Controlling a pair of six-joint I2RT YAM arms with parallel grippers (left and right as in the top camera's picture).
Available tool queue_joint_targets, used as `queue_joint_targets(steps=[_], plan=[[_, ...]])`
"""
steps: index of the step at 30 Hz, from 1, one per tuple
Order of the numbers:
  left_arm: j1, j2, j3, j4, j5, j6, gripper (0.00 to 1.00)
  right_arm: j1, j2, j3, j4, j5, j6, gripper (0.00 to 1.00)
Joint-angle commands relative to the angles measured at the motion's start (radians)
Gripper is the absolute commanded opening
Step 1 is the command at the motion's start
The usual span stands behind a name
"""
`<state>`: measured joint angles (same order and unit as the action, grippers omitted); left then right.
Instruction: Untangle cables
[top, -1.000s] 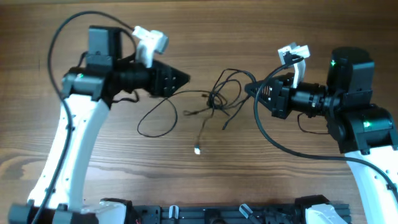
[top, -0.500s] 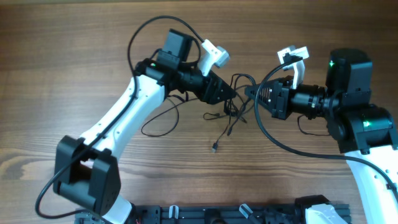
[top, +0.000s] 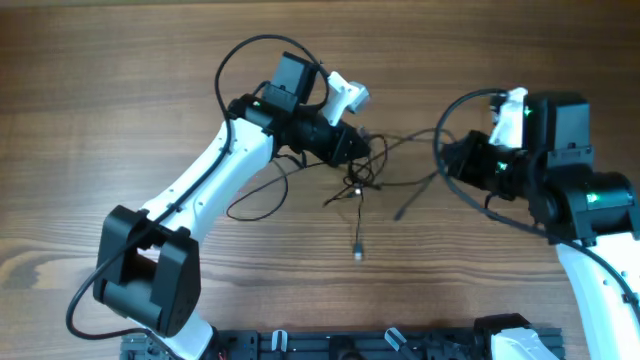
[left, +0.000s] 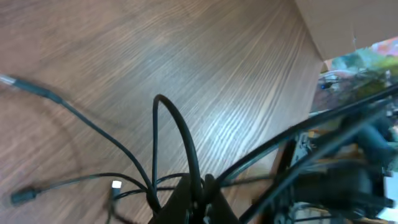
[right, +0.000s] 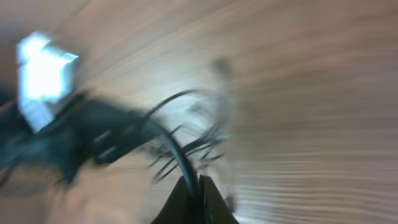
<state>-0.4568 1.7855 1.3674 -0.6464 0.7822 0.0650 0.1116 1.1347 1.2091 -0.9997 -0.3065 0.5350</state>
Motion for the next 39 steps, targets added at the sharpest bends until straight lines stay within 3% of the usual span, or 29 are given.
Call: queue_joint_targets(steps=[1, 2, 3, 5, 7, 9, 12, 15, 19, 27, 33, 39], plan=[[0.068, -0.037, 0.015, -0.050, -0.040, -0.020, 0.04, -0.063, 0.049, -0.020, -0.004, 0.314, 0.066, 0.12], [0.086, -0.064, 0.015, -0.072, -0.040, -0.018, 0.04, -0.089, 0.088, -0.024, -0.003, 0.316, 0.064, 0.45], [0.095, -0.087, 0.015, -0.092, -0.040, -0.017, 0.04, -0.104, 0.119, -0.024, -0.001, 0.269, 0.045, 0.70], [0.103, -0.134, 0.015, -0.131, -0.040, -0.017, 0.04, -0.115, 0.157, -0.022, 0.021, 0.071, -0.062, 0.94], [0.106, -0.191, 0.015, -0.164, -0.040, -0.018, 0.04, -0.108, 0.172, -0.012, 0.064, -0.205, -0.198, 1.00], [0.107, -0.245, 0.015, -0.177, -0.040, -0.032, 0.04, -0.083, 0.150, 0.003, 0.129, -0.429, -0.274, 0.99], [0.120, -0.288, 0.015, -0.165, -0.076, -0.162, 0.04, -0.008, 0.109, 0.006, 0.248, -0.540, -0.243, 0.99], [0.169, -0.304, 0.015, -0.108, -0.114, -0.382, 0.04, 0.091, 0.120, 0.006, 0.283, -0.474, -0.176, 0.97], [0.235, -0.320, 0.015, -0.052, -0.111, -0.516, 0.04, 0.174, 0.169, -0.007, 0.299, -0.377, -0.076, 0.94], [0.252, -0.333, 0.015, -0.056, -0.111, -0.522, 0.04, 0.346, 0.406, -0.007, 0.551, -0.403, 0.223, 0.66], [0.252, -0.333, 0.015, -0.057, -0.115, -0.521, 0.04, 0.401, 0.503, -0.007, 0.673, -0.397, 0.377, 0.61], [0.258, -0.333, 0.015, -0.041, -0.129, -0.515, 0.04, 0.406, 0.559, -0.007, 0.682, -0.365, 0.381, 0.27]])
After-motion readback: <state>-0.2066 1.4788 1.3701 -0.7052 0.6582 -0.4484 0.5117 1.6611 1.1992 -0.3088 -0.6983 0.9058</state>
